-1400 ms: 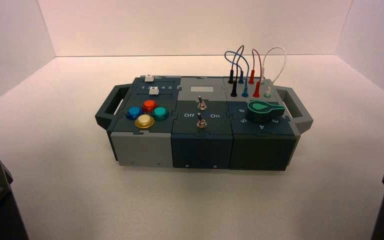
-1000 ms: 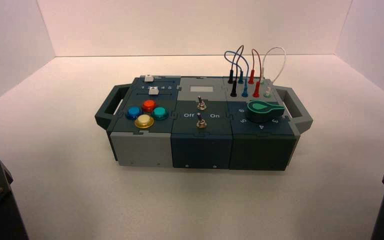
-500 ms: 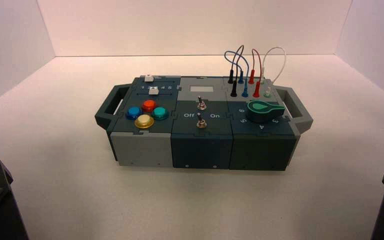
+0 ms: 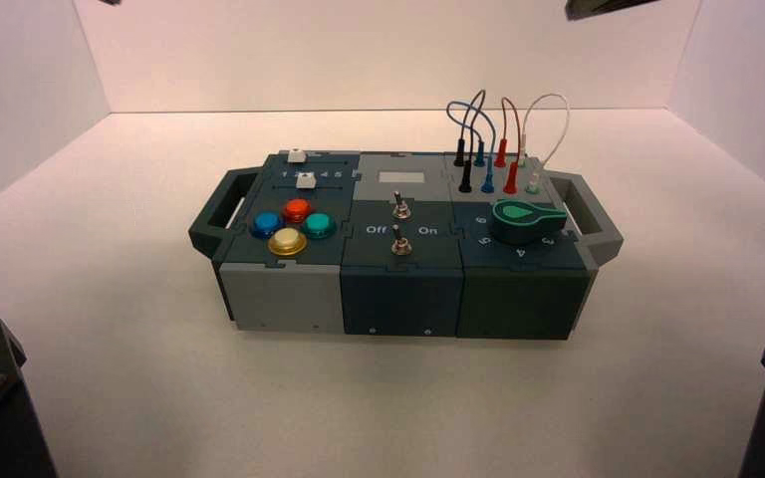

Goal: Move the top slider to position 2.

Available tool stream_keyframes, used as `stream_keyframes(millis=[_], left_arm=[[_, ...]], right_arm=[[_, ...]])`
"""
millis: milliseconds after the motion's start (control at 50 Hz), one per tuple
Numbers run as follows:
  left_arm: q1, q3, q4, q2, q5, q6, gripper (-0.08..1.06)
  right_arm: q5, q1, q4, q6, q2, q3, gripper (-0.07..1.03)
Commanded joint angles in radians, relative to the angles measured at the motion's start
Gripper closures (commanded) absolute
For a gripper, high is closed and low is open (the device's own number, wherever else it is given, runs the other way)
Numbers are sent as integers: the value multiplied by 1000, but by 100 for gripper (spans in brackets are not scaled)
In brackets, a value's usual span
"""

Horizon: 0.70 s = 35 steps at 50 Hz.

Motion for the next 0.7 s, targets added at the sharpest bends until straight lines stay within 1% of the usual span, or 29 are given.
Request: stream_keyframes(millis=[20,160,360,500,540,700], left_arm=[[-18,-67,-2,74,20,5,101],[-43,-123,-2,183,52,6,101],[-87,-187,-2,321,55,2,101],[-110,-219,-5,385,54,-2,101],[-114,-225,-2,399,52,-2,101],[-114,-236,-5,431,49,-6,101]], right_arm=[[-6,6,11,-2,34,-40,99],[-11,23,11,-5,74,-58,99],[-12,46,8,-5,141,-103,99],[-12,51,8,-8,187,-133,99],[-12,52,8,-6,196,-138,99],[-15,89,6,-8,244,-169,99]])
